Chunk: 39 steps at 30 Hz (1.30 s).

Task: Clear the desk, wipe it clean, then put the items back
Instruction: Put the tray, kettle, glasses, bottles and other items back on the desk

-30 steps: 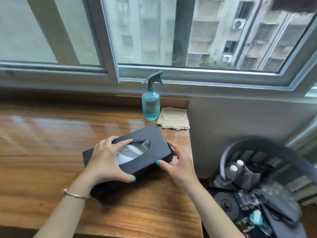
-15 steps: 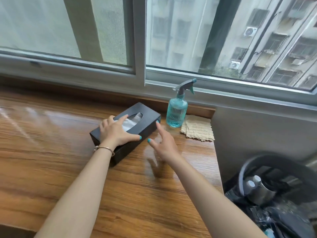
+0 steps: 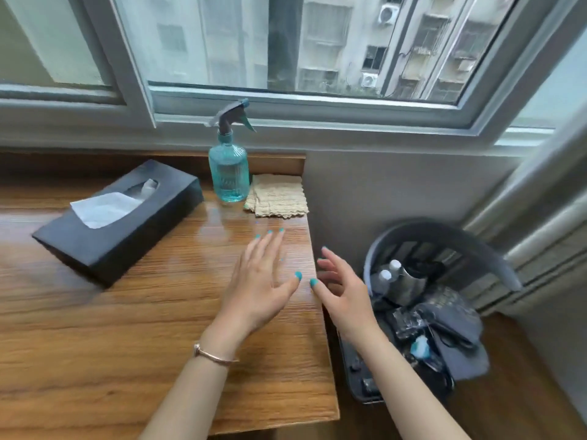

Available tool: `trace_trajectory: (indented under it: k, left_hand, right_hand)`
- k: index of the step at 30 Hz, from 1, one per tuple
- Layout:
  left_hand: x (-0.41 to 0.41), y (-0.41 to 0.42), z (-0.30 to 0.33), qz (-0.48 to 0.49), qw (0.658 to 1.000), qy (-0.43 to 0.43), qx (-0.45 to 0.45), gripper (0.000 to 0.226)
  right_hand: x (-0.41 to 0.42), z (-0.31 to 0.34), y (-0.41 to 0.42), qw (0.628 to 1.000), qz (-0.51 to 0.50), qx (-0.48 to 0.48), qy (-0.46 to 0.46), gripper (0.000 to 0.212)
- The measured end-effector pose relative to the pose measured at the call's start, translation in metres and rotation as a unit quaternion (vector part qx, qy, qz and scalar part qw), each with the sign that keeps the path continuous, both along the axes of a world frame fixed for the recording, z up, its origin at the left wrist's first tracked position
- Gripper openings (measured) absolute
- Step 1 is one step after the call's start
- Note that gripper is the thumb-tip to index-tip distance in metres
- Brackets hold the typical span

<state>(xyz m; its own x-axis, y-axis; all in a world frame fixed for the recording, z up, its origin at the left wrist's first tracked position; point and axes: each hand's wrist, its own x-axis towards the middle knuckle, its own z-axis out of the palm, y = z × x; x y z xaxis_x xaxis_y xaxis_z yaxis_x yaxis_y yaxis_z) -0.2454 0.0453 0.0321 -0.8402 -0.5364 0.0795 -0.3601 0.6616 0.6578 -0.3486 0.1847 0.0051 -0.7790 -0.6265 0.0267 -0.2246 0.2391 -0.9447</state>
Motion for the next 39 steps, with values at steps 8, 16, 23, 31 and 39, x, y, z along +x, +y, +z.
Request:
trace_trajectory:
  k: [8,16,23,31,39]
  left_hand:
    - [-0.085,0.195,-0.060,-0.086,0.987,0.030,0.130,0.061]
    - [-0.178,0.274,-0.196,0.012,0.957,-0.083,0.278,0.066]
    - [-0.203,0.280,-0.298,0.048,0.956,-0.198,0.212,0.091]
    - [-0.199,0.243,-0.409,0.139,0.939,-0.284,0.133,0.126]
    - [-0.186,0.235,-0.446,0.178,0.952,-0.158,0.192,0.105]
  right_hand:
    - [-0.088,-0.077,0.208,0.989,-0.081,0.079,-0.090,0.044]
    - [-0.197,-0.160,0.348,0.956,-0.074,0.225,-0.172,0.041]
    - [-0.270,-0.257,0.374,0.926,-0.064,0.317,-0.196,0.079]
    - [-0.296,-0.379,0.355,0.904,-0.031,0.360,-0.231,0.120]
    - [-0.291,-0.418,0.359,0.927,-0.018,0.303,-0.221,0.120]
